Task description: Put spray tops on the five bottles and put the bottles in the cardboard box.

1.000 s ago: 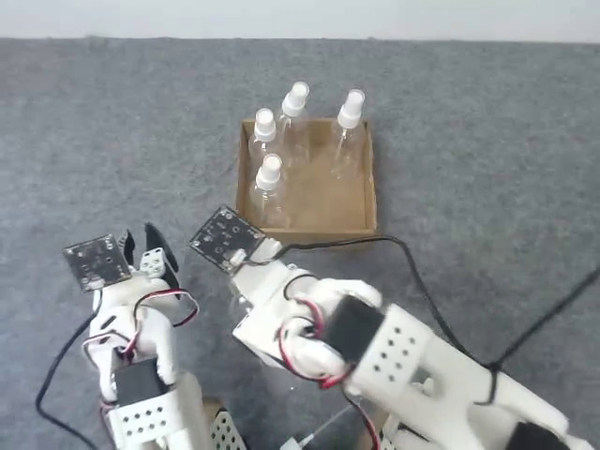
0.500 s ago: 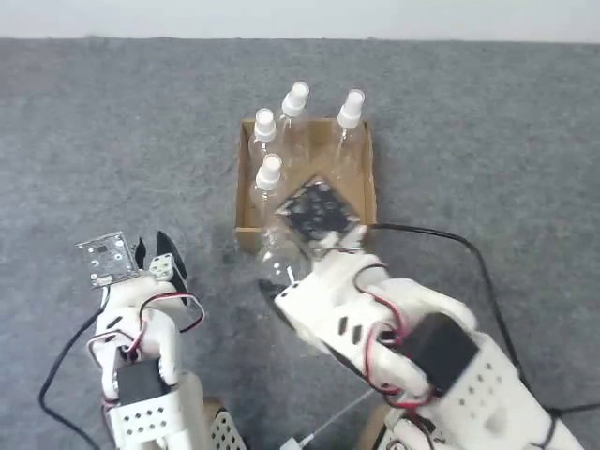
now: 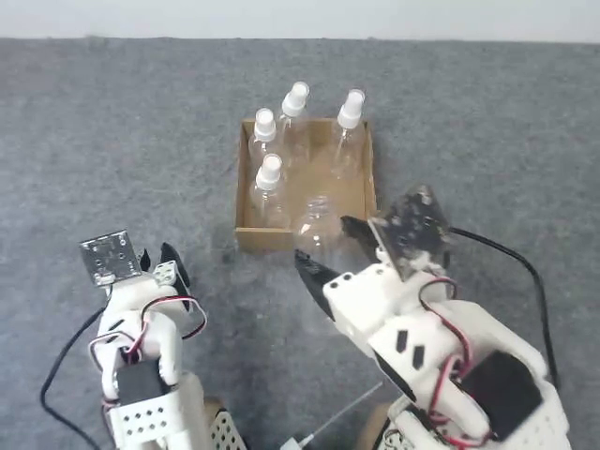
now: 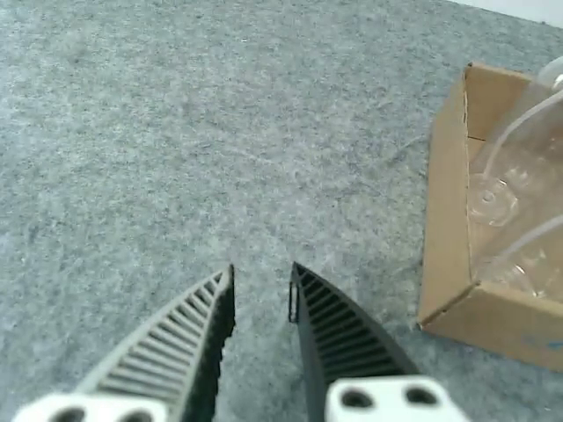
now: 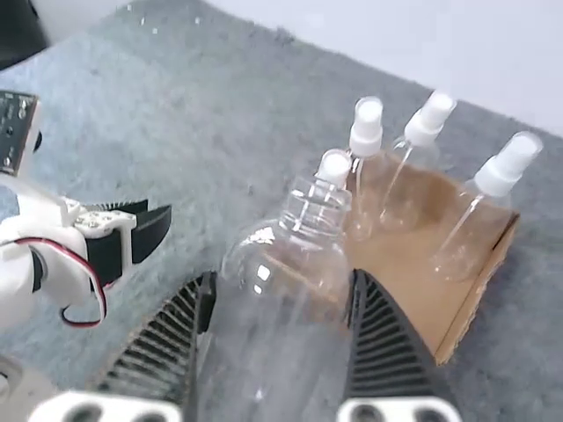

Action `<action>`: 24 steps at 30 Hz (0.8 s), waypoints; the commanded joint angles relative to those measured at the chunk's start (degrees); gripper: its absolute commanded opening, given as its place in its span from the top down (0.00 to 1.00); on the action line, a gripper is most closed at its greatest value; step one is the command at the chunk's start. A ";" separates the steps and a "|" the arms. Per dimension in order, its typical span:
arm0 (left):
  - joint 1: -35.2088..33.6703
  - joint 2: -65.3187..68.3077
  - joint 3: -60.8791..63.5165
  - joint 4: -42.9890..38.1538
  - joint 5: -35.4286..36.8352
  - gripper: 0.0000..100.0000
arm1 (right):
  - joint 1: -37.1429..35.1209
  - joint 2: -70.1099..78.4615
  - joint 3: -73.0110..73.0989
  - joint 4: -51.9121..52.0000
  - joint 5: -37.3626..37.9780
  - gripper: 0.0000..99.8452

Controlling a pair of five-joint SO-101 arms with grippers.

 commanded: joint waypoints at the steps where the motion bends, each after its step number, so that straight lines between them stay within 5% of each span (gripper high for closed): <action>1: 0.44 -1.05 -0.40 0.18 -0.26 0.90 | 2.59 -3.38 -0.26 -1.80 0.70 0.96; 15: 0.44 -1.05 -0.40 0.35 -0.35 0.90 | 11.65 -4.97 -0.26 -5.32 0.62 0.96; 21: 0.26 -1.32 -0.40 18.73 -0.62 0.90 | 14.20 -4.97 -0.18 -6.20 0.62 0.96; 24: 0.35 -0.97 -0.40 15.03 -0.44 0.90 | 15.69 -4.97 -0.18 -6.73 0.53 0.96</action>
